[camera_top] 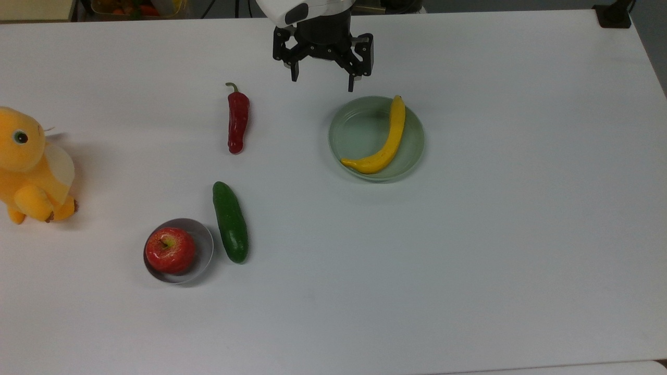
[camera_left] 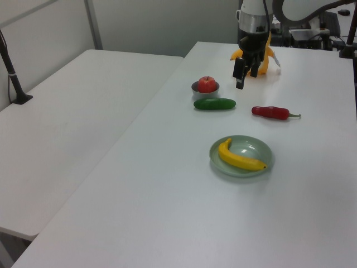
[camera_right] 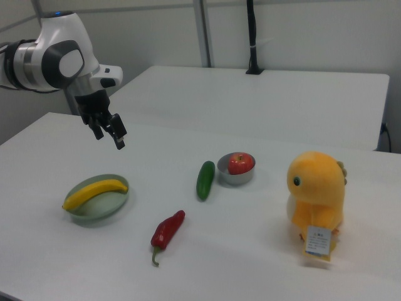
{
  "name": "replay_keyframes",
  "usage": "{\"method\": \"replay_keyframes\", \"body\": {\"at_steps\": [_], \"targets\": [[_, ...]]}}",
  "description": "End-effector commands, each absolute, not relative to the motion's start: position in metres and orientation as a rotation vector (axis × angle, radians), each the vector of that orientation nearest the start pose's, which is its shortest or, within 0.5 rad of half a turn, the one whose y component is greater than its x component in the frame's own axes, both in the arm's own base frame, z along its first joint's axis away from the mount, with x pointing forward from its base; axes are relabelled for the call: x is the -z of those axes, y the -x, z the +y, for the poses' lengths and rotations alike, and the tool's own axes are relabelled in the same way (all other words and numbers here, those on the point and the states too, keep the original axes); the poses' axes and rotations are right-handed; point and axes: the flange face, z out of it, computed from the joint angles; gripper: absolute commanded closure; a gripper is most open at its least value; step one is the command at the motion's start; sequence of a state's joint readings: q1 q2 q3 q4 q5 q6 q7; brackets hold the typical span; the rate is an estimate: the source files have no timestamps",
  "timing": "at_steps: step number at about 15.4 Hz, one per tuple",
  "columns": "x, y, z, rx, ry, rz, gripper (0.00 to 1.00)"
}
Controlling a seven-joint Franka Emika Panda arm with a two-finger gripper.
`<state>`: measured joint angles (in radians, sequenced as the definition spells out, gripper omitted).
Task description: Put the cucumber on the left side of the bowl
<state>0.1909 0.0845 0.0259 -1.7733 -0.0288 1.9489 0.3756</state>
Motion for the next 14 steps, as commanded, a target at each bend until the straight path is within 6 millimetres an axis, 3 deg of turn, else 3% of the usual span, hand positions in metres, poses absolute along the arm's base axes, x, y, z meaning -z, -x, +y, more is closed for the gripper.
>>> {"method": "replay_keyframes", "body": {"at_steps": [1,12,14], "targets": [[-0.5166,-0.5740,0.1243,0.168,3.084,0.248,0.00],[-0.5147,-0.5757,0.1178,0.160,3.083,0.221,0.00],[-0.5136,-0.5744,0.1161,0.147,3.103,0.109,0.00]]}}
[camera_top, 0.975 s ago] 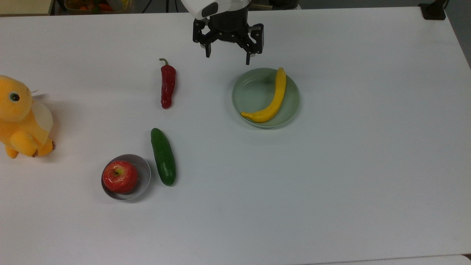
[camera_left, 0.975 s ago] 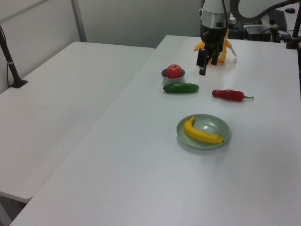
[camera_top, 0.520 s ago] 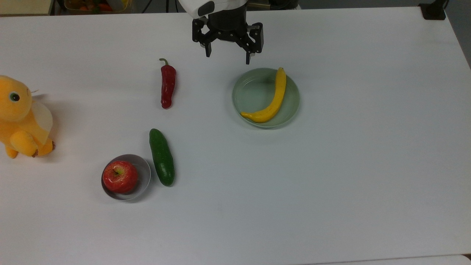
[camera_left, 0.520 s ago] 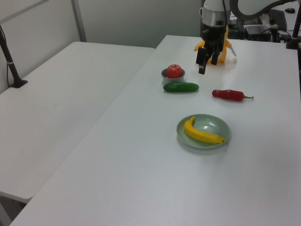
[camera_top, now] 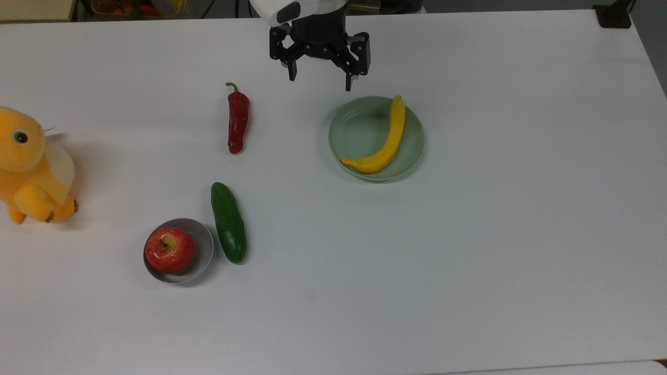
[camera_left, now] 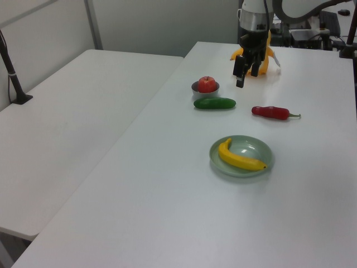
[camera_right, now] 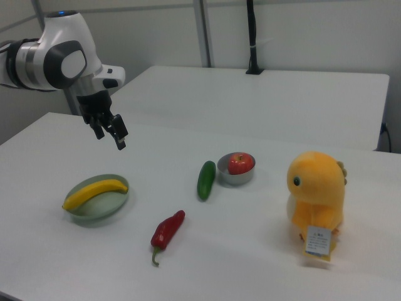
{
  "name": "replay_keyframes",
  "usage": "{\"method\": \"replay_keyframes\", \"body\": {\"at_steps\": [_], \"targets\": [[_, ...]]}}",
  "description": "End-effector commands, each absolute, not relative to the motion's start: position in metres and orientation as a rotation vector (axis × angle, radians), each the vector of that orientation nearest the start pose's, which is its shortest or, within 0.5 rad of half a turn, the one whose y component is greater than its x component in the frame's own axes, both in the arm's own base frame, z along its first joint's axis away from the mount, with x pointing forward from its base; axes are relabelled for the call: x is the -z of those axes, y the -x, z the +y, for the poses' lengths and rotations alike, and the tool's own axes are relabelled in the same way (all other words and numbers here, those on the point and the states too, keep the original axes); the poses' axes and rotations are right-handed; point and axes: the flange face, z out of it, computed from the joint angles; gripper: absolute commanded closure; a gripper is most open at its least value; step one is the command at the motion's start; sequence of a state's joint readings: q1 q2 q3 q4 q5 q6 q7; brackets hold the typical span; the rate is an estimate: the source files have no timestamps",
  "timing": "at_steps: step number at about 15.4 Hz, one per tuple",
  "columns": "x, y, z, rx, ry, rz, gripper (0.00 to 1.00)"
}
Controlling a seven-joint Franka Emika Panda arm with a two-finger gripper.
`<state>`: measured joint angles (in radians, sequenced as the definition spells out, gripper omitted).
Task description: Put the cucumber on the left side of the bowl
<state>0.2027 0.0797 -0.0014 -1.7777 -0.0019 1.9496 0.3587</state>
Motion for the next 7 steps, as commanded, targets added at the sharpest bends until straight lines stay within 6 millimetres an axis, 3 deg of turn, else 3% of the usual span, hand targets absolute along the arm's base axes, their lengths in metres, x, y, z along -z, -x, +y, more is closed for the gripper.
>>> {"method": "replay_keyframes", "body": {"at_steps": [1,4,7], "targets": [[-0.5129,-0.5735,0.1169,0.137,3.109,0.029,0.00],[-0.5128,-0.5730,0.1131,0.127,3.113,-0.084,0.00],[-0.5128,-0.5730,0.1131,0.127,3.113,-0.084,0.00]]}}
